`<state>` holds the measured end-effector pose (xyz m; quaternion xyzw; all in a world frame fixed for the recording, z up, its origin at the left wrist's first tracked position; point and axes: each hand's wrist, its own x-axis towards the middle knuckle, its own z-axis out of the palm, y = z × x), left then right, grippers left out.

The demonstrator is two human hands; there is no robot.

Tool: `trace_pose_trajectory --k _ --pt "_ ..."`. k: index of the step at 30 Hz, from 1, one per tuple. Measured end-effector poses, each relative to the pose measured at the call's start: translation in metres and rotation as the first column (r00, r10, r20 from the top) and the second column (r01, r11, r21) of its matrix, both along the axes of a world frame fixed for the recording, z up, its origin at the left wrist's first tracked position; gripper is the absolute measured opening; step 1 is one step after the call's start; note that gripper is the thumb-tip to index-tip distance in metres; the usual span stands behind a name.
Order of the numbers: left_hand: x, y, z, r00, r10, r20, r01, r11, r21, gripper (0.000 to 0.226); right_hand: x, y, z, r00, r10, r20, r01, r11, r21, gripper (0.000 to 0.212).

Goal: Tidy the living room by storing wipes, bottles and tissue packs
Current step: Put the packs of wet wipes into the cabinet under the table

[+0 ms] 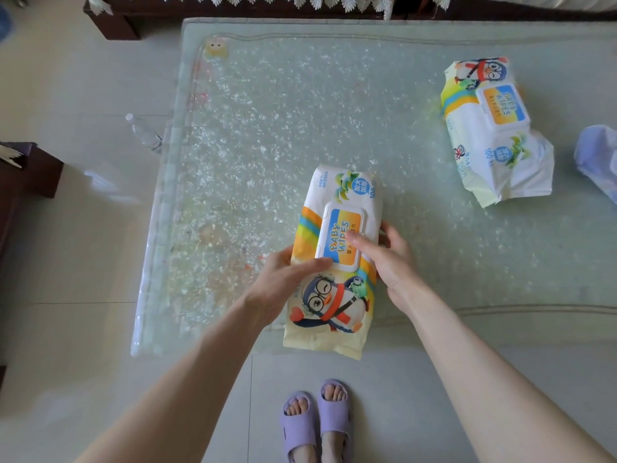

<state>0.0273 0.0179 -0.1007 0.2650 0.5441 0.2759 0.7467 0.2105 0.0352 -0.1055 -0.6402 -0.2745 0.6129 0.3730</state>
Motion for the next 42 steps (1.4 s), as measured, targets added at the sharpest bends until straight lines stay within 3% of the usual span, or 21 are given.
trace_pose_trajectory --k 18,31,42 --pt "0.018 -0.118 0.030 0.990 0.143 -0.001 -0.142 0.987 0.073 0.046 0.015 -0.108 0.030 0.990 0.095 -0.105 -0.087 0.993 0.078 0.028" --pt "0.051 -0.286 0.039 0.975 0.218 -0.035 -0.218 0.976 0.002 0.060 0.047 -0.261 0.042 0.976 0.168 -0.138 -0.166 0.986 0.027 0.041" --pt "0.041 -0.356 -0.025 0.974 0.223 -0.040 -0.226 0.970 -0.086 0.066 0.037 -0.326 -0.028 0.973 0.190 -0.133 -0.198 0.979 -0.050 0.036"
